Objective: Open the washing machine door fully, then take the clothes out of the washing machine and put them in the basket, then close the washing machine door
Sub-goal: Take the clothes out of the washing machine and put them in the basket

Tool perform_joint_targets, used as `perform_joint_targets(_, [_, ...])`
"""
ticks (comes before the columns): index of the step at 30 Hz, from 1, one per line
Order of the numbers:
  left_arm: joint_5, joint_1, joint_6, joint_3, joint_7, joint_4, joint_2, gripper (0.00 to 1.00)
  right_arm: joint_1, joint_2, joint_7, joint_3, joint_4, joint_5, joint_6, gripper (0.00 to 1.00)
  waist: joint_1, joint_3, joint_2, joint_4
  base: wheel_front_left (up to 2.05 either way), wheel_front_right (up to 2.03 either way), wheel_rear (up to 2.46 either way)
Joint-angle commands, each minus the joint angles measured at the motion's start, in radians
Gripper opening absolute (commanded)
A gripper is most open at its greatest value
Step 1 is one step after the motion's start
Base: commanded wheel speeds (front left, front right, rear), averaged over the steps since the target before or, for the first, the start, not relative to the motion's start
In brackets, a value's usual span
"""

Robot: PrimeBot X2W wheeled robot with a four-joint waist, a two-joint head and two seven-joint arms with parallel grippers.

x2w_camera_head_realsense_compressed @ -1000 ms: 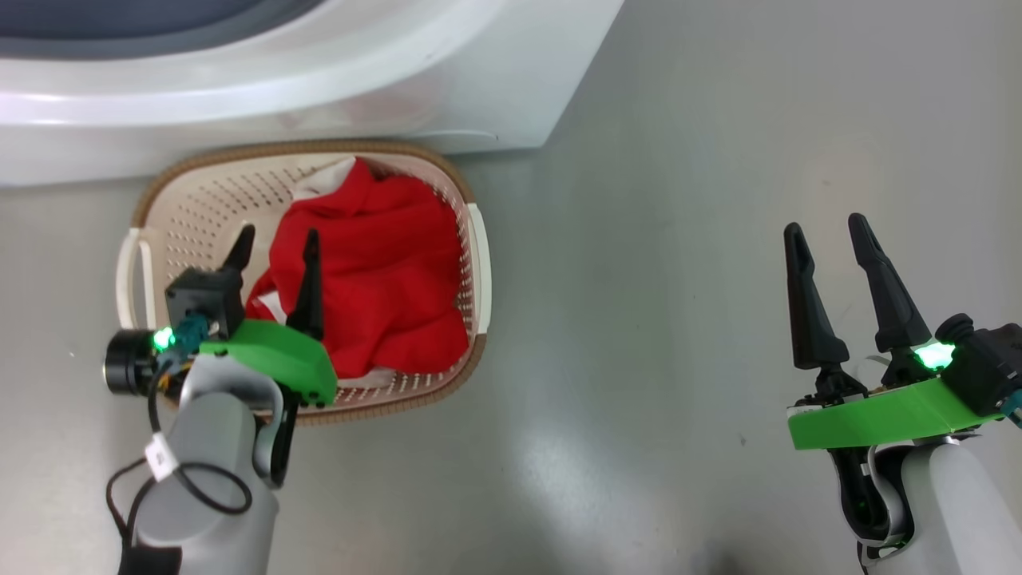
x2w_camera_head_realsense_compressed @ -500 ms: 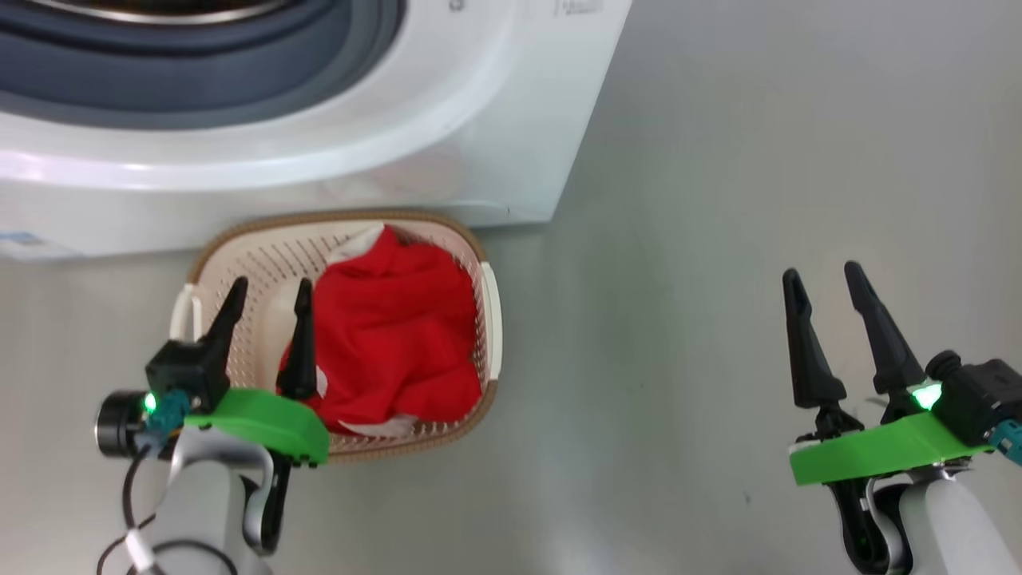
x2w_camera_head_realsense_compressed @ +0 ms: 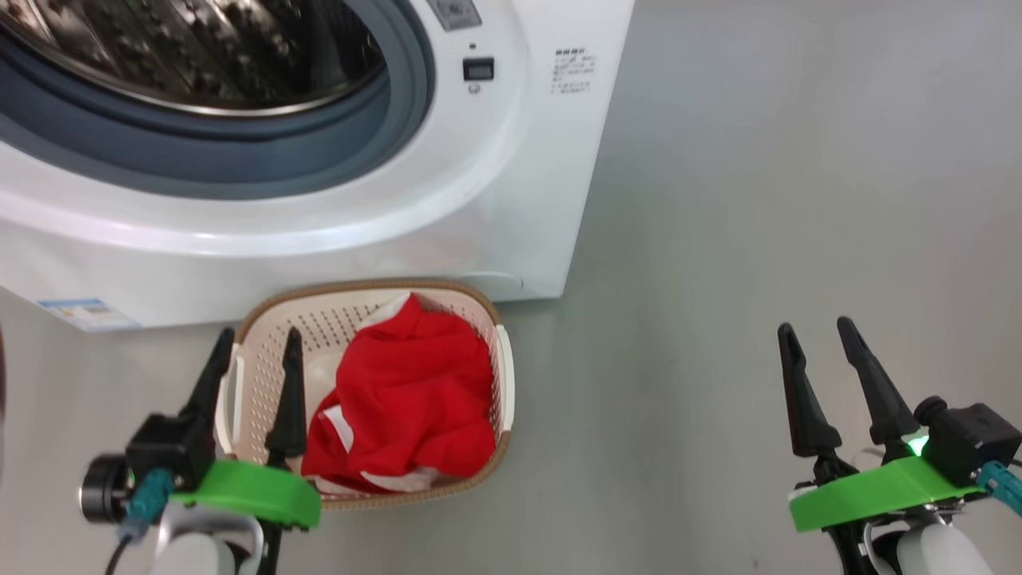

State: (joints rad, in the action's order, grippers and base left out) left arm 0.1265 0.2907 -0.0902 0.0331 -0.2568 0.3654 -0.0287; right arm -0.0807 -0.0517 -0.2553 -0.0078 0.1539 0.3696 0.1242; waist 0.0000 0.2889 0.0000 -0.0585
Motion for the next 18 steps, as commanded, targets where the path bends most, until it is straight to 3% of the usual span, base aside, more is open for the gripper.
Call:
perform_joint_targets(1, [0.005,-0.023,-0.006,0.030,-0.005,-0.035,-0.022,1.00,0.012,-0.008,-0.006,0.025,-0.019,-0.007,0.007,1.00,0.0000,-0.040,0.0000,0.003,0.00,0.00,0.00])
perform_joint_targets(18, [-0.003,-0.257,0.016,0.032,-0.005,-0.182,-0.022,1.00,0.140,-0.020,-0.006,0.009,-0.014,-0.006,0.007,1.00,0.0000,-0.176,0.0000,0.010,0.00,0.00,0.00])
